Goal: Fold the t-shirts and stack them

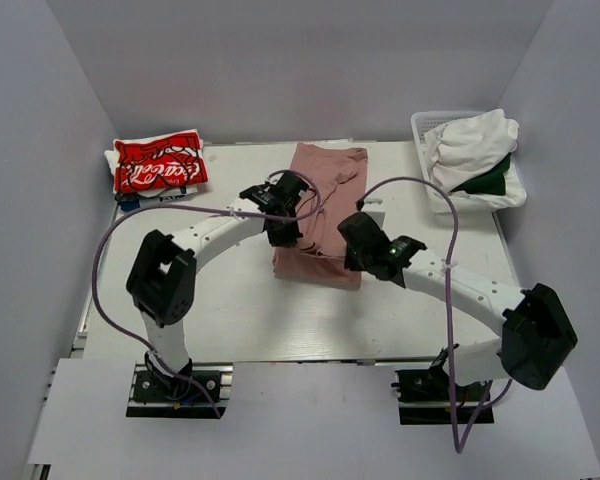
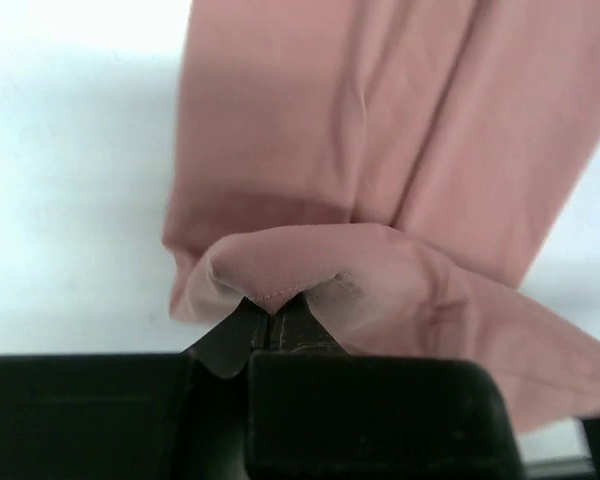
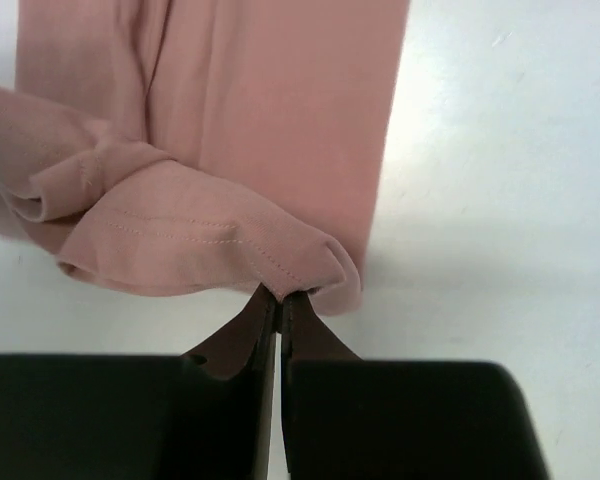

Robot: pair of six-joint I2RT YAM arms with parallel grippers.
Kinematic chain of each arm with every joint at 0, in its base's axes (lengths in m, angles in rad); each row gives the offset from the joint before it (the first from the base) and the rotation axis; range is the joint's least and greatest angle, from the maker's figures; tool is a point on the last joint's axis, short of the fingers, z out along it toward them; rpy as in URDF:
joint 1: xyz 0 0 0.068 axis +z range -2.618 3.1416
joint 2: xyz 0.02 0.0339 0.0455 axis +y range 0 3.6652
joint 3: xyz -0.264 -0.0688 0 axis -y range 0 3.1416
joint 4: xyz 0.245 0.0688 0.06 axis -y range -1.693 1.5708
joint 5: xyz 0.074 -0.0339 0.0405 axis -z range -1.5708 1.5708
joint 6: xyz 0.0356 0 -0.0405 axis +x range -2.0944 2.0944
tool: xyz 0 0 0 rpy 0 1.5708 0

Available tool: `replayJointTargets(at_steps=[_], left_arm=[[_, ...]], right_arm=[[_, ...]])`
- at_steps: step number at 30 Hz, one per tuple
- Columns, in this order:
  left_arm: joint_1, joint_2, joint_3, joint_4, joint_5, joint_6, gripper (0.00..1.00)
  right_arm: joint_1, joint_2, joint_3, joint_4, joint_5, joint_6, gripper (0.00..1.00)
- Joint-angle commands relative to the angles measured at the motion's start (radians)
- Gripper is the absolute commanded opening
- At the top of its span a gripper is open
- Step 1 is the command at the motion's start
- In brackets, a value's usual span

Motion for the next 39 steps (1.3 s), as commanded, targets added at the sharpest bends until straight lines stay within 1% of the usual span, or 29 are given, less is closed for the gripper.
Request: replayJointTargets(at_steps=[1,2,4,8,11,14,17,19,21,22,23,24,25,26,27,28,29,30,31,32,33,34,35,36,37,38,39], left_arm=[[0.042,0.033,0.104,-0.012,0.001,0.055,0.00],[0.057,0.050,0.121,-0.012,0.010,0.067,0.00],[0.070,0.088,0.144,0.040,0.019,0.105,0.00],[0.100,0.140,0.205,0.092,0.067,0.147,0.00],[0.110,0.192,0.265,0.092,0.090,0.180,0.00],[0.133,0.248,0.340,0.075,0.090,0.190,0.00],[0.154,0.268,0.359,0.062,0.090,0.190,0.00],[0.163,0.294,0.359,0.062,0.117,0.190,0.00],[0.174,0.306,0.368,0.095,0.143,0.200,0.01],[0.174,0.329,0.368,0.104,0.162,0.201,0.06],[0.183,0.344,0.401,0.133,0.176,0.217,0.35],[0.183,0.364,0.429,0.134,0.176,0.217,0.48],[0.197,0.390,0.467,0.134,0.176,0.217,0.55],[0.197,0.448,0.569,0.109,0.176,0.217,0.62],[0.226,0.478,0.628,0.089,0.176,0.217,0.74],[0.241,0.507,0.755,0.068,0.176,0.217,0.78],[0.260,0.532,0.809,0.037,0.176,0.208,0.86],[0.295,0.559,0.852,0.037,0.202,0.195,0.94],[0.311,0.559,0.883,0.037,0.219,0.194,0.96],[0.321,0.535,0.870,0.070,0.219,0.194,1.00],[0.331,0.470,0.833,0.098,0.228,0.194,1.00],[0.341,0.429,0.736,0.126,0.242,0.205,1.00],[0.341,0.386,0.678,0.172,0.254,0.231,1.00],[0.341,0.342,0.561,0.189,0.254,0.246,1.00],[0.341,0.258,0.502,0.199,0.254,0.260,1.00],[0.341,0.216,0.445,0.200,0.240,0.260,1.00],[0.332,0.179,0.326,0.209,0.240,0.271,1.00]], right_arm=[[-0.074,0.055,0.112,0.083,0.065,-0.081,0.00],[-0.084,0.074,0.125,0.089,0.059,-0.101,0.00],[-0.125,0.134,0.162,0.106,0.037,-0.123,0.00],[-0.185,0.216,0.203,0.139,-0.049,-0.149,0.00],[-0.226,0.269,0.249,0.139,-0.079,-0.163,0.00],[-0.263,0.302,0.265,0.186,-0.128,-0.202,0.00],[-0.286,0.350,0.291,0.208,-0.171,-0.218,0.00],[-0.292,0.387,0.297,0.221,-0.199,-0.215,0.00],[-0.309,0.416,0.314,0.234,-0.219,-0.219,0.00],[-0.324,0.437,0.323,0.238,-0.219,-0.216,0.00],[-0.329,0.463,0.337,0.253,-0.214,-0.215,0.08],[-0.344,0.480,0.363,0.263,-0.210,-0.210,0.16],[-0.352,0.514,0.380,0.296,-0.182,-0.203,0.26],[-0.366,0.563,0.406,0.297,-0.169,-0.194,0.41],[-0.384,0.588,0.518,0.287,-0.159,-0.165,0.48],[-0.392,0.614,0.559,0.280,-0.121,-0.158,0.48],[-0.413,0.682,0.596,0.251,-0.116,-0.157,0.54],[-0.420,0.701,0.725,0.225,-0.122,-0.154,0.66],[-0.426,0.720,0.758,0.153,-0.156,-0.155,0.69],[-0.430,0.733,0.786,0.146,-0.165,-0.157,0.70],[-0.427,0.725,0.780,0.148,-0.200,-0.195,0.86],[-0.427,0.694,0.762,0.172,-0.231,-0.209,0.90],[-0.418,0.648,0.701,0.189,-0.242,-0.224,0.90],[-0.417,0.596,0.623,0.215,-0.282,-0.230,0.90],[-0.418,0.567,0.534,0.235,-0.329,-0.233,0.90],[-0.421,0.512,0.489,0.263,-0.364,-0.227,0.90],[-0.418,0.443,0.402,0.270,-0.374,-0.218,0.90]])
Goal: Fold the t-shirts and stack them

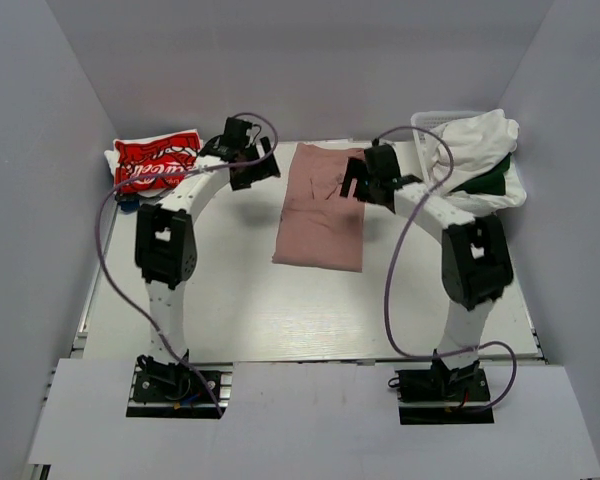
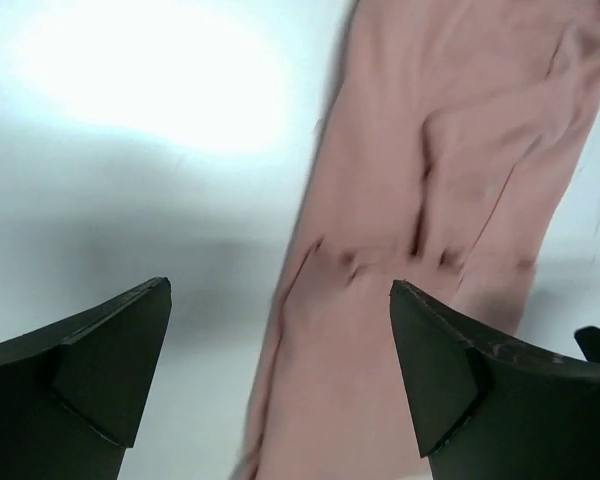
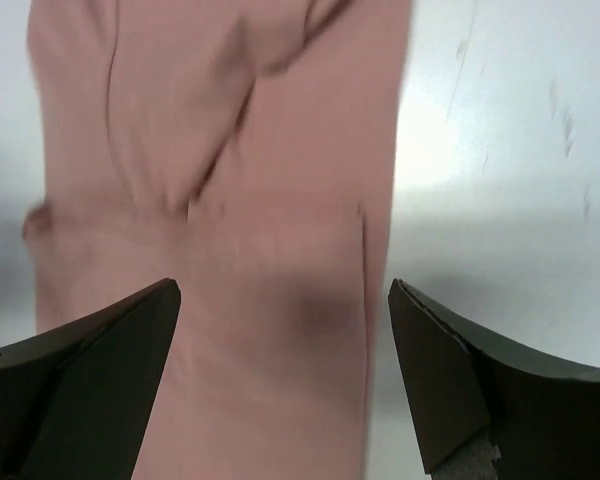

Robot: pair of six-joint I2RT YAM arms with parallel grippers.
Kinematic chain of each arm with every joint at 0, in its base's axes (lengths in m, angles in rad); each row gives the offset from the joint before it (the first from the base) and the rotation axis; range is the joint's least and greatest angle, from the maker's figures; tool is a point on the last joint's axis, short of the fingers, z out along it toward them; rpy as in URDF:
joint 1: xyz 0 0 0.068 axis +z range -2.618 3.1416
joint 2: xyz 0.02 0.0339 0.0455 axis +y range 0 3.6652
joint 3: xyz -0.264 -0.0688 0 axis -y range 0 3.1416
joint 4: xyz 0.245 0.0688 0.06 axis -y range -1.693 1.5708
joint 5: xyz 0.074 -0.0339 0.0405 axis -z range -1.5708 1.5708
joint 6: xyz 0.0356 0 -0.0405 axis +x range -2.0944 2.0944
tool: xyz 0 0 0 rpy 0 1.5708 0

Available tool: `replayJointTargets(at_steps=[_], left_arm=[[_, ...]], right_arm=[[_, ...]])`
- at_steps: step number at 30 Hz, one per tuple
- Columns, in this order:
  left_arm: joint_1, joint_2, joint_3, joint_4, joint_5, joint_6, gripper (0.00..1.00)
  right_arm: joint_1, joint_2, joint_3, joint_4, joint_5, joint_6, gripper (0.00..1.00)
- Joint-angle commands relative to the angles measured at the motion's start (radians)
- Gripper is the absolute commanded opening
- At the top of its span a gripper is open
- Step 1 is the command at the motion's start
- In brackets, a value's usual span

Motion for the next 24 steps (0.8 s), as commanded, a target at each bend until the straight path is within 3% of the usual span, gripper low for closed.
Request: replayJointTargets(at_steps=[1,5,8,14,18,19,22,24], left_arm=[[-0.038,-0.215,-0.215,0.053,0.027,0.044,1.00],[-0.059,-0.404,-0.575,0.128,0.115,0.044,1.00],[-0.068,-0.438,-0.737,0.206,0.172,0.035,1.00],[-0.079,-0.392,-0.815,0.243,0.258,0.024,1.00],[-0.088,-0.340,-0.825,0.262,0.258,0.024,0.78],[-0.088,-0.331,-0.816,0.262,0.258,0.033,0.66],[-0.097,-0.331,-0.854,0.282,0.280,0.033,0.47],[-0.097,-0.331,-0.877,0.297,0.309,0.033,0.40]], right_arm=[[0.013,-0.176,-0.224,0.048,-0.137,0.001,0.90],[0.016,-0.377,-0.465,0.133,-0.273,0.057,0.90],[0.016,-0.431,-0.602,0.167,-0.329,0.102,0.90],[0.013,-0.393,-0.697,0.231,-0.358,0.123,0.90],[0.013,-0.336,-0.688,0.240,-0.361,0.111,0.90],[0.016,-0.330,-0.688,0.243,-0.360,0.108,0.90],[0.014,-0.313,-0.695,0.250,-0.369,0.114,0.89],[0.016,-0.307,-0.700,0.246,-0.383,0.116,0.84]])
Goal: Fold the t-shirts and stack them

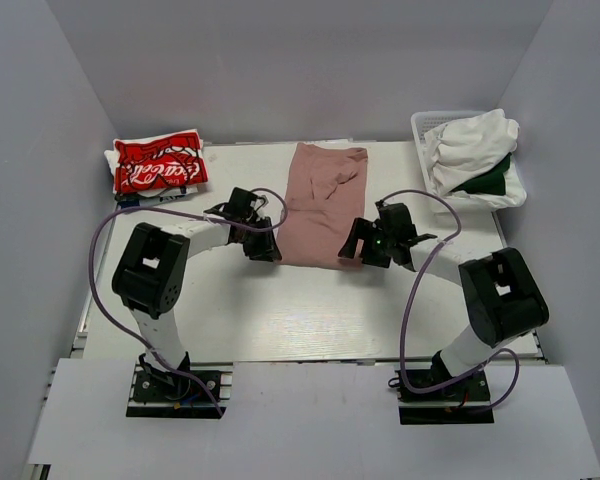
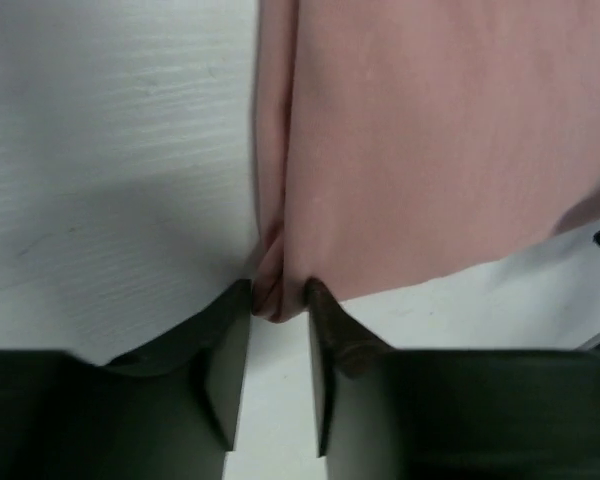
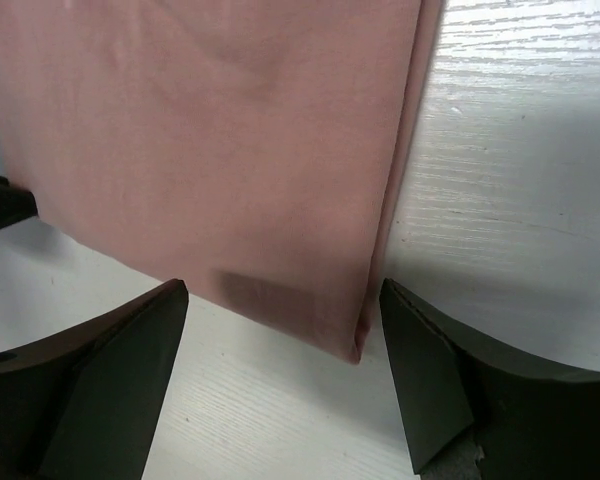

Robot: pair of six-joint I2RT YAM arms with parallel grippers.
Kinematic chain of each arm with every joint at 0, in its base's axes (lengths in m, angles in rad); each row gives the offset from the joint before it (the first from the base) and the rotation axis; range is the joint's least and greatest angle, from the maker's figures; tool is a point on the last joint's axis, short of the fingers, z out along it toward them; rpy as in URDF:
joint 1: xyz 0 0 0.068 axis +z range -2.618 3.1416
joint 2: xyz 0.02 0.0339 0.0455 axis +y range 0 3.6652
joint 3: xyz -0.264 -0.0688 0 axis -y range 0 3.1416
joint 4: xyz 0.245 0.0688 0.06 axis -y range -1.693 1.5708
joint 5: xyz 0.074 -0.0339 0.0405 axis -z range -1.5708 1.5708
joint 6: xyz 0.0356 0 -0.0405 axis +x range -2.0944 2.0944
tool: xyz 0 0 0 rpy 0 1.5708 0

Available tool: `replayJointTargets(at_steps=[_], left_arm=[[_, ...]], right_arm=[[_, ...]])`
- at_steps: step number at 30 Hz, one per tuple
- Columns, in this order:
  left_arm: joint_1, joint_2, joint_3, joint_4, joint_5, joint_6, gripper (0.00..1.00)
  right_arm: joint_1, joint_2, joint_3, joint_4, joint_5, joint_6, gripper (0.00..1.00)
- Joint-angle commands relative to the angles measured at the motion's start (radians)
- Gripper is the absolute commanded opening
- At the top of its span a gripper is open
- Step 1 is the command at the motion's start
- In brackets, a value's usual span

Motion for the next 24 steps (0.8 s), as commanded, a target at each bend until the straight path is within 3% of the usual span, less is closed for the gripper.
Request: replayJointTargets(at_steps=[1,4,5,7,8,9,14,20,24], left_arm=[[-0.019,0.002,-0.060,0.043,0.050,0.010,0.37],[-0.020,0.028,-0.082,0.070,0.065,0.001,0.36],[-0.020,0.041,-0.082,0.070,0.065,0.001,0.32],[-0.029,0.067,-0.037,0.057,0.065,0.001,0.19],[-0.029,0.086,-0.028,0.057,0.065,0.001,0.03],[-0.029,0.087,-0.019,0.057,0.080,0.001,0.00],[-0.029,0.032,-0.042,0.008,0.073,0.010,0.00],[-0.061,-0.304,-0.256,-0.003,0.053,-0.001,0.00],[-0.102,-0.518,-0.313,-0.106,0.053,-0.038,0.00]], right_arm=[[0.001,0.027,-0.010,0.005,-0.024,0.006,0.83],[-0.002,0.021,-0.047,0.036,-0.020,0.020,0.71],[-0.002,0.027,-0.054,0.042,-0.019,0.028,0.60],[0.001,0.027,-0.051,0.031,-0.012,0.028,0.48],[0.001,0.027,-0.051,0.031,0.000,0.026,0.38],[0.000,0.024,-0.048,0.030,0.011,0.025,0.32],[0.004,-0.023,-0.025,-0.038,0.040,0.002,0.02],[0.026,-0.210,-0.070,-0.235,-0.035,-0.064,0.00],[0.044,-0.364,-0.087,-0.389,-0.139,-0.130,0.00]])
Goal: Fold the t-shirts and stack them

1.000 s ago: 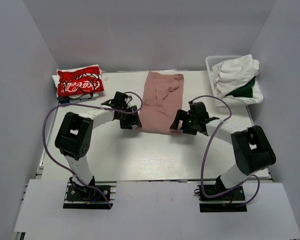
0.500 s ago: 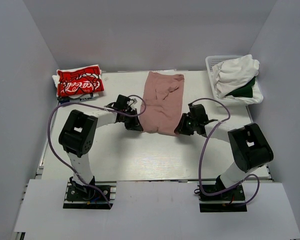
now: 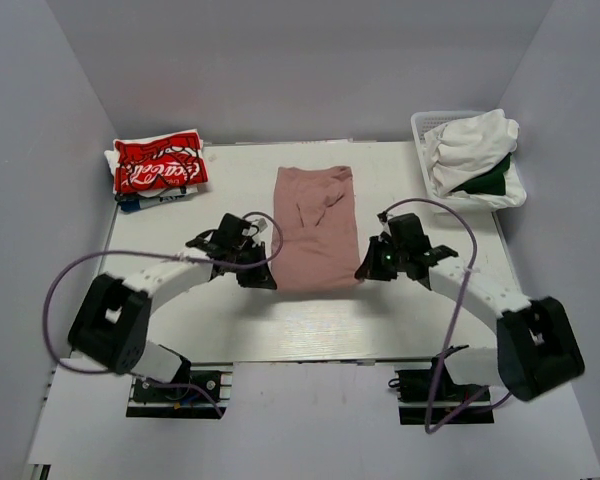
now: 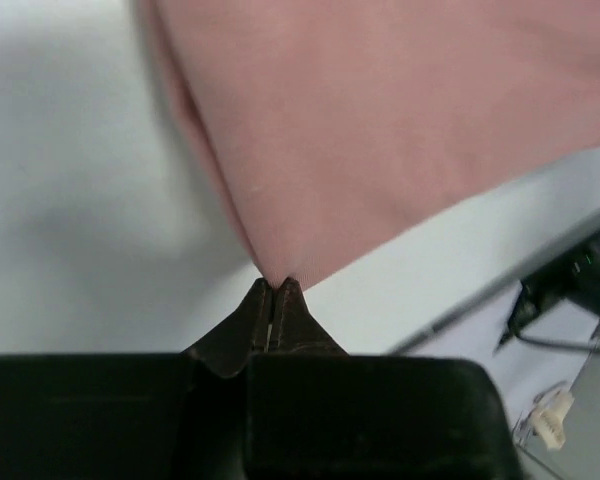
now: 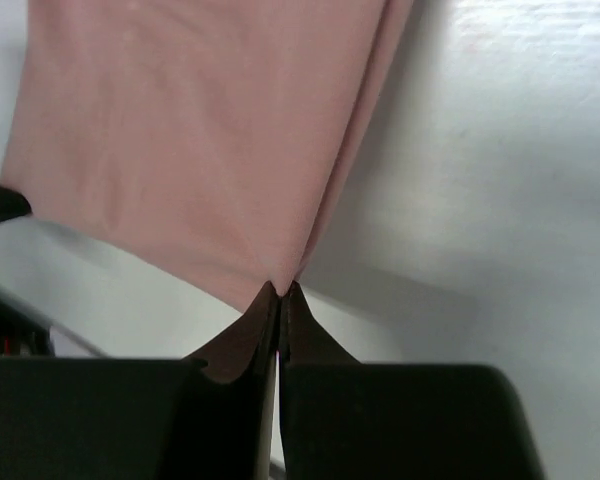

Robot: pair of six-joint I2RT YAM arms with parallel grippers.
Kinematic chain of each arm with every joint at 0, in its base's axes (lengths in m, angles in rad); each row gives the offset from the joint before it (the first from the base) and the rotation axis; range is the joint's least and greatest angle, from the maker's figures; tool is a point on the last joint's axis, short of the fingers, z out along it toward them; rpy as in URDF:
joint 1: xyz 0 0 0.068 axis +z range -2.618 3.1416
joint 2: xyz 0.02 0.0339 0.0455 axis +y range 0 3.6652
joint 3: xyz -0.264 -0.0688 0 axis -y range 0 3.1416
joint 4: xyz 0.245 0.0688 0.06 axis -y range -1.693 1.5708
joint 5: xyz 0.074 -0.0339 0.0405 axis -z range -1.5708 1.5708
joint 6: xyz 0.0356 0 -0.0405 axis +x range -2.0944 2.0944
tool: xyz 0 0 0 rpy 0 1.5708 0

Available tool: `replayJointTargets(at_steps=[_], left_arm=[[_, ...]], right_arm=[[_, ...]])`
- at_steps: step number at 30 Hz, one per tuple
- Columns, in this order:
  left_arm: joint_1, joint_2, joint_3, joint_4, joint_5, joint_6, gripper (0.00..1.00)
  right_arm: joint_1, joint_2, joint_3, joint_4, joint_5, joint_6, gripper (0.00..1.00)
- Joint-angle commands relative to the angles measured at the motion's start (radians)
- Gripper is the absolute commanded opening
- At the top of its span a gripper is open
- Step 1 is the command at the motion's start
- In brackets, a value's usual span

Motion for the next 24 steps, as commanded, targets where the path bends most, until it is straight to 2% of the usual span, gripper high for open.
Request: replayJointTargets(at_steps=[1,2,6,12,18,24], left_arm=[[-0.033,-0.215,-0.020,-0.094,-0.011,-0.026,0.00],[-0.033,-0.253,-0.031,-0.105,-0.011,-0.026,0.00],[-0.051,-0.407,-0.014,-0.165,0.029,-0.062,0.00],[-0.061,-0.525,0.081,-0.153,-0.046,-0.072,0.00],[-0.061,-0.473,0.182,-0.131,-0.225,-0.109,0.00],[-0.042,-0.330,0.285,-0.120,-0.391,-0.147,0.00]], right_arm=[[0.018,-0.106,0.011,-0.202,-0.106,-0.095,0.00],[0.021,-0.120,0.024,-0.296,-0.153,-0.119,0.00],[0.030,-0.211,0.088,-0.410,-0.233,-0.149,0.00],[0.021,-0.218,0.307,-0.504,-0.230,-0.184,0.00],[0.015,-0.117,0.422,-0.509,-0.120,-0.187,0.00],[-0.020,0.021,0.548,-0.480,-0.109,-0.190,0.00]])
